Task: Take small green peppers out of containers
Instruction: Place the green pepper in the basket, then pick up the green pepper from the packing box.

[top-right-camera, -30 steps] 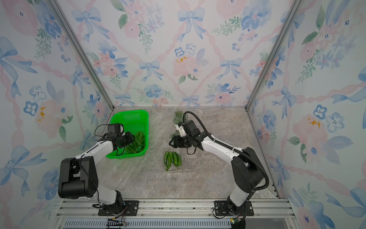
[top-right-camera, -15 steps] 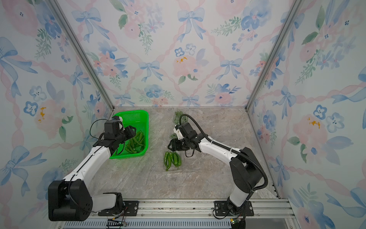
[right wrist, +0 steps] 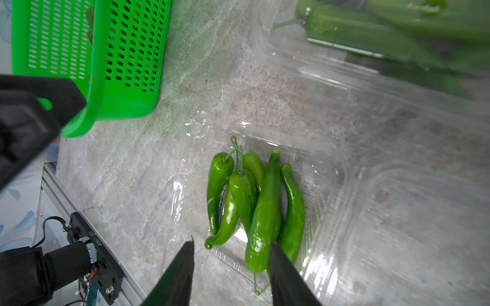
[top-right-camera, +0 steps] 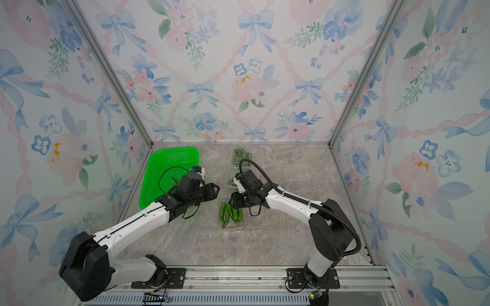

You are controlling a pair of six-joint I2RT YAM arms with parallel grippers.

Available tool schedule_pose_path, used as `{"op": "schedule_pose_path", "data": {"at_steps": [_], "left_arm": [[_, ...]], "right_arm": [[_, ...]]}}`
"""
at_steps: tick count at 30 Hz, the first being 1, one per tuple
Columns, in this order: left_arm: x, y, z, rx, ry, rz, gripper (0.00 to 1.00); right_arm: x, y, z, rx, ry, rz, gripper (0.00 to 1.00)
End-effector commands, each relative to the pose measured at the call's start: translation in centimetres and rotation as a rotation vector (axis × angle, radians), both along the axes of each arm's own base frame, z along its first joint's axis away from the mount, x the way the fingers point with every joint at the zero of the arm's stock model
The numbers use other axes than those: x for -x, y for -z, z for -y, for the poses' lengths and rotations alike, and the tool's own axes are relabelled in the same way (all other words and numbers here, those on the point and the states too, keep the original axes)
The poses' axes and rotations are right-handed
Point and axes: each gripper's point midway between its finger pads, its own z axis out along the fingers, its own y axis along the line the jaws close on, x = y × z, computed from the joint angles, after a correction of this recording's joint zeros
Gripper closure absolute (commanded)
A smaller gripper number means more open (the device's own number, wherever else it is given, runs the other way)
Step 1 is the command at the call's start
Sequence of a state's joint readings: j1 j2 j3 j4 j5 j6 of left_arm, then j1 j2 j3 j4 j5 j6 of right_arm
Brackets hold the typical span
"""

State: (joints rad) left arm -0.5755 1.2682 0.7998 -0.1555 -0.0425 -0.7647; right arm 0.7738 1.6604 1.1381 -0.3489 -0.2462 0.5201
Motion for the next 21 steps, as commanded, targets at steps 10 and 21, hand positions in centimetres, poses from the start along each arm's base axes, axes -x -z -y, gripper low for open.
{"op": "schedule_pose_path", "data": {"at_steps": [10, 21], "left_arm": [[1.2, 0.9, -3.4, -0.027, -0.105, 0.013, 0.48], [1.7, 1.4, -5.1, -0.015, -0.123, 0.005, 0.47]], "right_arm": [[-0.1, 3.9, -1.9, 0.053, -0.003, 0.001, 0.58], [-1.2, 4.9, -2.7, 0.085, 0.002, 0.023, 0.58]]}}
